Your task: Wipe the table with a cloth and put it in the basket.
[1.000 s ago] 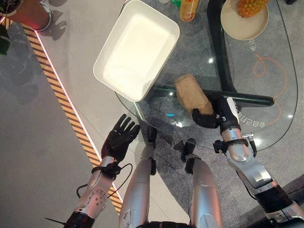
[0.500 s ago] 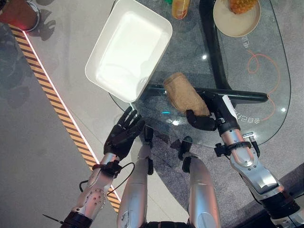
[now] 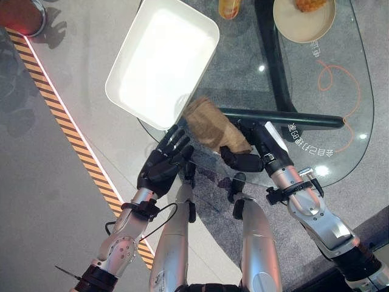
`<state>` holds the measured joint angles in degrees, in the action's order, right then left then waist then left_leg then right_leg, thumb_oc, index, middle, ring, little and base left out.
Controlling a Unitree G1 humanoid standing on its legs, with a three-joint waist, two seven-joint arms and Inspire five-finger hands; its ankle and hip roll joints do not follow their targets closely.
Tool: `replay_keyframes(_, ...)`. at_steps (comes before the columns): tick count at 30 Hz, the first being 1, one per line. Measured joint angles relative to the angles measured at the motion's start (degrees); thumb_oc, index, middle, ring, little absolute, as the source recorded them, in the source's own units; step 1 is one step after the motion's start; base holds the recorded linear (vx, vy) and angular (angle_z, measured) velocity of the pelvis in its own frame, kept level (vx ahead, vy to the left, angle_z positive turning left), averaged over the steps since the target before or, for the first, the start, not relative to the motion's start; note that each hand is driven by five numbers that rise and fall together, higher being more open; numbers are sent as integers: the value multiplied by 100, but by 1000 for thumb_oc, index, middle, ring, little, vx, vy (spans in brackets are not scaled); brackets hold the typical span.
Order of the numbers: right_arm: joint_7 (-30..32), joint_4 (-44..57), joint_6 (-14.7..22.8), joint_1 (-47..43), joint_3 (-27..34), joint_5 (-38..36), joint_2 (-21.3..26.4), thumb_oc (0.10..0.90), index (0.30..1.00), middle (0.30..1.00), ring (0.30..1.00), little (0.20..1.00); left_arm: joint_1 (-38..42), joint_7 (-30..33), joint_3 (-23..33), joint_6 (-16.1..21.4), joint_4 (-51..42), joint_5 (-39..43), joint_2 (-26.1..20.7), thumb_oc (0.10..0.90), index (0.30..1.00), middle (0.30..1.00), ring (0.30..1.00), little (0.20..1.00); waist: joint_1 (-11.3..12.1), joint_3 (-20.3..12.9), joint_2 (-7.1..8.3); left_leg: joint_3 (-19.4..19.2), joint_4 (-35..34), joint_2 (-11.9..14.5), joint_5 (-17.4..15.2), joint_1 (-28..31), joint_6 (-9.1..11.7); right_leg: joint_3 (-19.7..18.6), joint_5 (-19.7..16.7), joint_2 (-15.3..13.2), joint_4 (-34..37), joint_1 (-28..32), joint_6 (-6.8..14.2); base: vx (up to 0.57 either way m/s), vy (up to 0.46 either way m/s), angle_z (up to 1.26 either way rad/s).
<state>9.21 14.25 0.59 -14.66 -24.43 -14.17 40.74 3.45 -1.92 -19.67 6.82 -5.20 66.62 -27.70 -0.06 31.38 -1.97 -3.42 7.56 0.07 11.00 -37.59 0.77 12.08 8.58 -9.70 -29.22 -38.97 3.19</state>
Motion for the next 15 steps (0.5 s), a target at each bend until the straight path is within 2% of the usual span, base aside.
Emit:
replay_keyframes(4, -24, 0, 0, -149, -213, 3, 3, 100, 300, 300, 300, 200, 82, 5, -41, -75, 0, 3, -3, 800, 900, 900, 900, 900, -4, 1, 11, -5, 48, -3, 0, -21, 0, -9, 1, -9, -30, -14, 2, 0, 0, 0)
replay_keyframes(15, -5, 0, -9, -160, -262, 59, 7, 100, 300, 300, 300, 200, 117, 9, -58, -105, -2, 68, -49, 800, 900, 900, 900, 900, -14, 0, 13, -10, 61, -3, -21, -26, 25, -22, 1, -13, -76, -37, -2, 0, 0, 0)
